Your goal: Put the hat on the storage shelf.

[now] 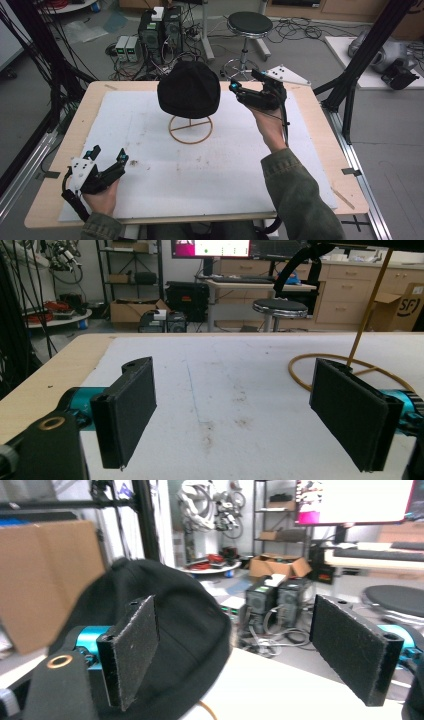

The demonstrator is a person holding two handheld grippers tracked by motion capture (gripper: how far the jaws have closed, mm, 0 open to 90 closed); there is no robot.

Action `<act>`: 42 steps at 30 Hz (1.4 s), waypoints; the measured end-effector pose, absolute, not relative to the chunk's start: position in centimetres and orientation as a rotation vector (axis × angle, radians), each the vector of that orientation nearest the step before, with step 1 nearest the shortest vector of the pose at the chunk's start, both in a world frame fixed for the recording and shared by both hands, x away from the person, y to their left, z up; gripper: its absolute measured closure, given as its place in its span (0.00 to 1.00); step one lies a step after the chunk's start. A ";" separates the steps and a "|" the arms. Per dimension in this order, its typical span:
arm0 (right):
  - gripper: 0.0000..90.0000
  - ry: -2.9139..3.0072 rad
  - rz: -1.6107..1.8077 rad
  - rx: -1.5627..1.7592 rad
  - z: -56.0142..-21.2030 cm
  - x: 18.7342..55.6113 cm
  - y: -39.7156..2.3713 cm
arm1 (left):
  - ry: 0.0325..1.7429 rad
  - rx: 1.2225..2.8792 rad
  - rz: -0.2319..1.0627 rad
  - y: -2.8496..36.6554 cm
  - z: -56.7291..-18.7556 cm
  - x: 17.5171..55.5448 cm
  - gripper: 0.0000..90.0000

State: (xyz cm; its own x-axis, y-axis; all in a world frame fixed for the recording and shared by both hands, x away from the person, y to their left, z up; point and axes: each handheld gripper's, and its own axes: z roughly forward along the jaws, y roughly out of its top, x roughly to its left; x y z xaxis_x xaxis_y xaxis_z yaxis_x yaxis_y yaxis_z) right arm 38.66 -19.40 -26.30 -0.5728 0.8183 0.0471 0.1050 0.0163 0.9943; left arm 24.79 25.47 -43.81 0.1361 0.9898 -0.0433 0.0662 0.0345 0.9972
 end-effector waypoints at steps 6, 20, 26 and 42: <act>0.19 1.696 1.570 0.978 -27.0 37.2 -21.5 | 1.163 1.291 1.048 25.1 -43.7 24.8 0.21; 0.17 1.603 1.519 1.023 -28.0 33.7 -26.1 | 1.141 1.311 1.073 24.8 -43.6 24.7 0.21; 0.17 1.542 1.501 1.051 -29.0 32.6 -28.2 | 1.139 1.307 1.075 24.8 -43.5 24.7 0.21; 0.14 1.443 1.424 1.243 -35.4 31.4 -31.5 | 1.135 1.313 1.077 24.7 -43.5 24.7 0.21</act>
